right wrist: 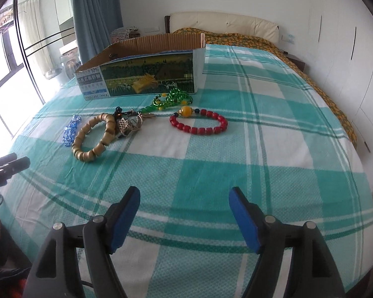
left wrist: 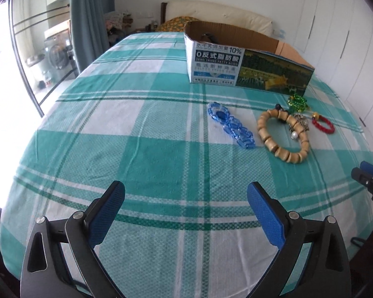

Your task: Organize jewelry

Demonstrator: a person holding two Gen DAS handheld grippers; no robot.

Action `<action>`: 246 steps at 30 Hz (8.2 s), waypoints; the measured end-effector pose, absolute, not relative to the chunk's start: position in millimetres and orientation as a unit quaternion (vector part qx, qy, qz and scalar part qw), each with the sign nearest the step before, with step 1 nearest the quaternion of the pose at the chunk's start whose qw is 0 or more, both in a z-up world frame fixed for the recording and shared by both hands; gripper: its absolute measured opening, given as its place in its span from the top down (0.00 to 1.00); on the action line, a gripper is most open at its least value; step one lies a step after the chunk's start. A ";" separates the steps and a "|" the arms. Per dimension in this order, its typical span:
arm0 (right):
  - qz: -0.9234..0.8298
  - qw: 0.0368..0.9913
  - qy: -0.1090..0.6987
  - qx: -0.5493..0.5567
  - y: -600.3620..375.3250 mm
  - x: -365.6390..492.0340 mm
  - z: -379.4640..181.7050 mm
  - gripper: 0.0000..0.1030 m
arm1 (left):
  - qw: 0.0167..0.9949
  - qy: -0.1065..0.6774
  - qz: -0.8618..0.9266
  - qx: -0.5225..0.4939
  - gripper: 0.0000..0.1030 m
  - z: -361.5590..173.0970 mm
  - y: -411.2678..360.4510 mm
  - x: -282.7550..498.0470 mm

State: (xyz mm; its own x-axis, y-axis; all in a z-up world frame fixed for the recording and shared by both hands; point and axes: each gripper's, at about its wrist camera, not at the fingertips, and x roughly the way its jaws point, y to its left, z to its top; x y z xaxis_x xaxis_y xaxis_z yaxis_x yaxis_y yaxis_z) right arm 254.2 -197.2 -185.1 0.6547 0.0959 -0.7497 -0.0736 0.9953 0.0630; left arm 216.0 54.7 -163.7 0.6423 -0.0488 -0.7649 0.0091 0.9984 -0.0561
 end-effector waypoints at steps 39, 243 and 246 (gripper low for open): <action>0.058 0.898 0.434 -0.040 -183.5 254.9 -210.9 0.00 | 0.891 0.454 -0.006 0.001 0.00 -184.3 45.1 229.5; 0.229 0.897 0.377 0.028 -161.9 430.8 0.8 0.89 | 0.903 0.384 -0.182 -0.066 0.92 -1.2 38.3 363.9; 0.218 0.898 0.382 0.022 -157.5 463.4 1.9 0.89 | 0.905 0.382 -0.177 -0.060 0.92 4.0 29.8 398.2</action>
State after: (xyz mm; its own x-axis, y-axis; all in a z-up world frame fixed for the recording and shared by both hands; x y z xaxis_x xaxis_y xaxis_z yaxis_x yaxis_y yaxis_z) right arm 463.4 -157.5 1.9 0.6131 0.4078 -0.6766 -0.3735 0.9043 0.2066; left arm 398.2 29.8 4.0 0.6453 -0.3662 -0.6704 0.2745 0.9302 -0.2438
